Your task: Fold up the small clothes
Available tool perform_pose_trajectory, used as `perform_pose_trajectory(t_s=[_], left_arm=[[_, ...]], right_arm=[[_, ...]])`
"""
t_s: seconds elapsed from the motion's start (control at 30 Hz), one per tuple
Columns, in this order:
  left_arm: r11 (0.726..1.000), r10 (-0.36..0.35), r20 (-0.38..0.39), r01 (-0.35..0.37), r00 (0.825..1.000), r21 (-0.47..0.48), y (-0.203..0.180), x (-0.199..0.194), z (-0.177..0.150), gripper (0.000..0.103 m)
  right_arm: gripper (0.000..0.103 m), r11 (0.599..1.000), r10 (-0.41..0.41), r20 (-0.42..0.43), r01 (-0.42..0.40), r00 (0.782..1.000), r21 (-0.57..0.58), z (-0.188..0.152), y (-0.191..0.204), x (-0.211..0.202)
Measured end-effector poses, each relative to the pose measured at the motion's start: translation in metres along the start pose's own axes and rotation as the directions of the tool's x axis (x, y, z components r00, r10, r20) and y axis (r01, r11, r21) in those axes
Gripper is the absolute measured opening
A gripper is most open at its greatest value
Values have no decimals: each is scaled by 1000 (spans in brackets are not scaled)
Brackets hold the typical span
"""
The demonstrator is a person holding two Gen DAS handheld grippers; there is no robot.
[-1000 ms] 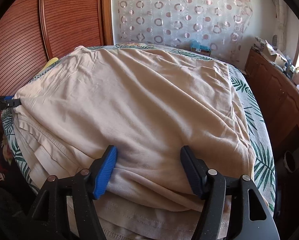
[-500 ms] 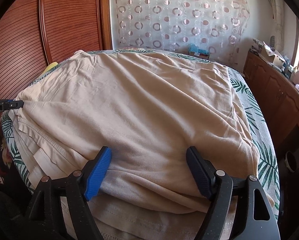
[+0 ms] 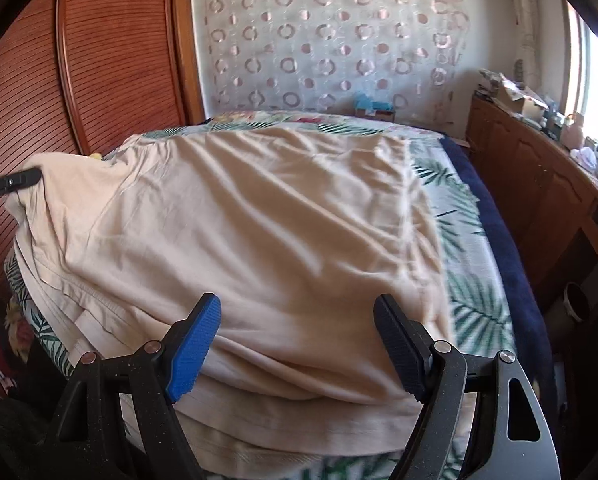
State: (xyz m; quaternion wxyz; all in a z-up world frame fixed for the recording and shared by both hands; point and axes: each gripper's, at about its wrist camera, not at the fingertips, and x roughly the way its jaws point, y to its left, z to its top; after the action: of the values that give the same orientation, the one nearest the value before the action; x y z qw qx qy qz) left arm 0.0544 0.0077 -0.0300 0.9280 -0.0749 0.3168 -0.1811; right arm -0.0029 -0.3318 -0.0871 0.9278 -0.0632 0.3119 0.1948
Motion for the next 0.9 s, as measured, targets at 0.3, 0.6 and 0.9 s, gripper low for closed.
perform_pose_trajectory(t_s=[0.3, 0.6, 0.9], left_arm=[[969, -177, 17, 172, 984, 175, -97, 28, 59, 10], [919, -293, -46, 295, 955, 261, -170, 50, 82, 10], [899, -287, -193, 334, 938, 285, -204, 82, 57, 21]], right_arm=[[80, 994, -92, 63, 87, 994, 70, -5, -36, -43], [80, 982, -135, 104, 120, 985, 143, -18, -50, -67], [80, 978, -161, 105, 144, 981, 153, -23, -48, -72]])
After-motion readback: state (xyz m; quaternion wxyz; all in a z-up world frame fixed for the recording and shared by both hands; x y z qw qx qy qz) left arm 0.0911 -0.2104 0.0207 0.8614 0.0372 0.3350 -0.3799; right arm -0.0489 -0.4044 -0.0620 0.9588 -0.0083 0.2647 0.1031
